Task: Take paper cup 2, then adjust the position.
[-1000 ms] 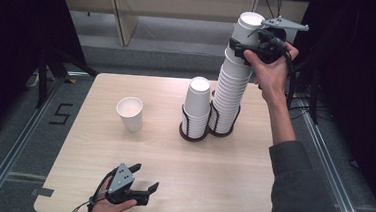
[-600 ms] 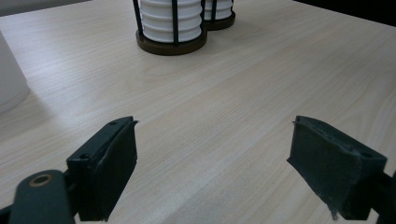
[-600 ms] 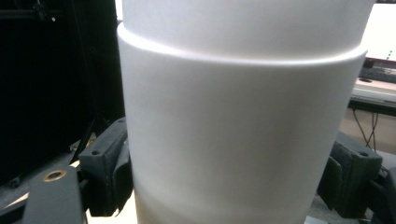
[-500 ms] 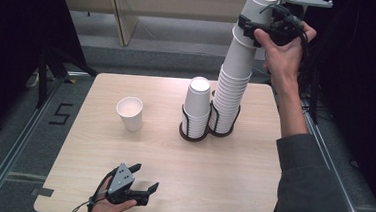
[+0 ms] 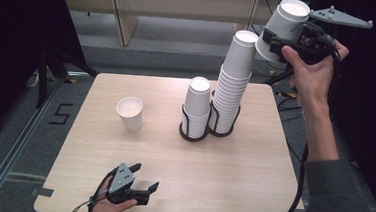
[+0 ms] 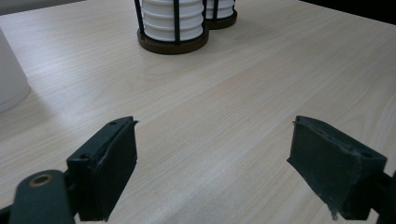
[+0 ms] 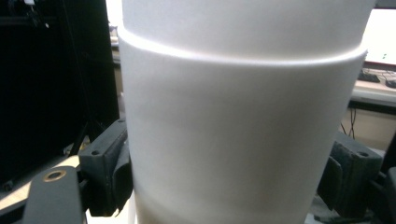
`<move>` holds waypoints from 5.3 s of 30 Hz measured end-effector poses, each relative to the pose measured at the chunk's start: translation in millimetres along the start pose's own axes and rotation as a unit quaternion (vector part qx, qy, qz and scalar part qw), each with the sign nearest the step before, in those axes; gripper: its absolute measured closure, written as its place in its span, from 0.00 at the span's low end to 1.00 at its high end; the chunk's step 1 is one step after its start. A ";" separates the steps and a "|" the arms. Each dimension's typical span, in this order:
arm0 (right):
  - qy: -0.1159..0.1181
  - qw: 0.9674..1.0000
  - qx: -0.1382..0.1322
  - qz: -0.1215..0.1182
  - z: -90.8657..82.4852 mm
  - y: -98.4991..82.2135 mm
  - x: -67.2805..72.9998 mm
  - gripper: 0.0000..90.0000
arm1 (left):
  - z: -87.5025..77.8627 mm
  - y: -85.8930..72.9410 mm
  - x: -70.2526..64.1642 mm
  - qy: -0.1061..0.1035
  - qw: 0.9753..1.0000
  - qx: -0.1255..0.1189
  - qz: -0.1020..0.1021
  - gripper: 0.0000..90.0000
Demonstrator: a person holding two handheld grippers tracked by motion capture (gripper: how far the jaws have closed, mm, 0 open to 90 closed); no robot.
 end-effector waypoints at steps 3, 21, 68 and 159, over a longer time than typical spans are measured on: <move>-0.001 1.000 -0.005 0.000 -11.4 -10.3 -1.6 0.21 | 0.0 0.0 0.1 0.000 1.000 -0.001 0.000 0.16; 0.058 0.998 0.013 0.000 -40.2 -103.5 43.3 0.21 | 0.5 0.7 4.4 0.012 1.000 -0.005 -0.008 0.16; 0.261 0.963 0.063 -0.011 1.4 -223.6 210.6 0.20 | -0.3 2.3 7.1 0.009 1.000 -0.008 -0.023 0.16; 0.391 0.919 0.060 0.007 -4.0 -201.1 264.7 0.18 | 34.7 10.7 -28.5 -0.071 0.993 -0.011 0.090 0.12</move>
Point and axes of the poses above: each handheld gripper's, and its own axes: z roughly forward along the jaws, y roughly out of its top, x roughly to its left, the point moved 3 cm from there along z, roughly forward along the jaws, and after that the axes turned 14 degrees about -z, right-handed, at the moved point
